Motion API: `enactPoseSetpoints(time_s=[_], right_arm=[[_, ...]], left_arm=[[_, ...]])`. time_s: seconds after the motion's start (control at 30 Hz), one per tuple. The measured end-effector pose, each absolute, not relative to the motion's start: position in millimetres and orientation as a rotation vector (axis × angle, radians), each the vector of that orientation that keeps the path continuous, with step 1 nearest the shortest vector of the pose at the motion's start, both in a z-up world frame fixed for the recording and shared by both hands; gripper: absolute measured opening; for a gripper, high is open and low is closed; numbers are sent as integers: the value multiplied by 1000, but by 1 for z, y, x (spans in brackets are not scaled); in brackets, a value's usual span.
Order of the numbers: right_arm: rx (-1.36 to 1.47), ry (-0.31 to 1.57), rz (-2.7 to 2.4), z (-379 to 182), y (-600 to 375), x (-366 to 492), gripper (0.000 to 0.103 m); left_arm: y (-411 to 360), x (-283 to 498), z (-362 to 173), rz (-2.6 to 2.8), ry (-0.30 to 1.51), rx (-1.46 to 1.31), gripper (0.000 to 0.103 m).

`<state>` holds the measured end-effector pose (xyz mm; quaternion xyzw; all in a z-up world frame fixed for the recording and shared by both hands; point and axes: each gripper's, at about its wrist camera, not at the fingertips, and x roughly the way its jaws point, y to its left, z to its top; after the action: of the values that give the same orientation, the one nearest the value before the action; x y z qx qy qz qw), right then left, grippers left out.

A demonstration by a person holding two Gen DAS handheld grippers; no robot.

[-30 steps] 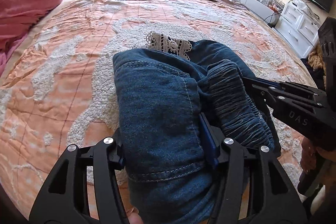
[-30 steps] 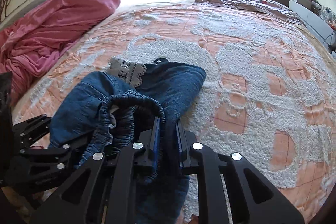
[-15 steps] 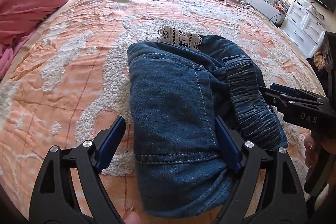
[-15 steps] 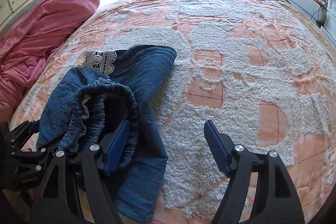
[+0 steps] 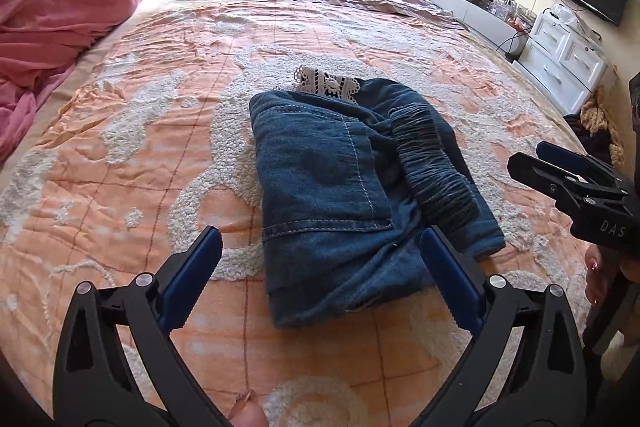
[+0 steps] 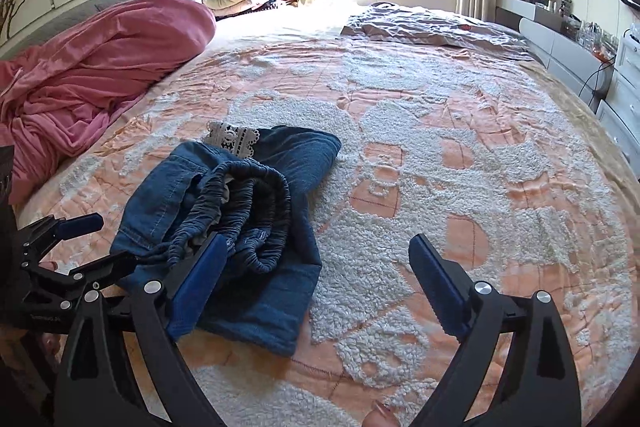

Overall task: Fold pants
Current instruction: 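Open the right gripper and pull both grippers back from the bundle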

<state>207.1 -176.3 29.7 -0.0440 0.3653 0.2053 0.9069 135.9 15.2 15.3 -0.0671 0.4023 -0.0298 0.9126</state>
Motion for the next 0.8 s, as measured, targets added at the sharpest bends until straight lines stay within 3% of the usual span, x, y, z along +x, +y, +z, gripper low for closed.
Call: enactPoseSetpoints(time_s=[0.2, 0.8], right_arm=[[-60, 726, 428, 38, -186, 181, 98], [3, 718, 420, 27, -206, 98, 98]], left_arm=[[14, 109, 24, -50, 791, -166, 93], [9, 25, 15, -20, 765, -223, 93]])
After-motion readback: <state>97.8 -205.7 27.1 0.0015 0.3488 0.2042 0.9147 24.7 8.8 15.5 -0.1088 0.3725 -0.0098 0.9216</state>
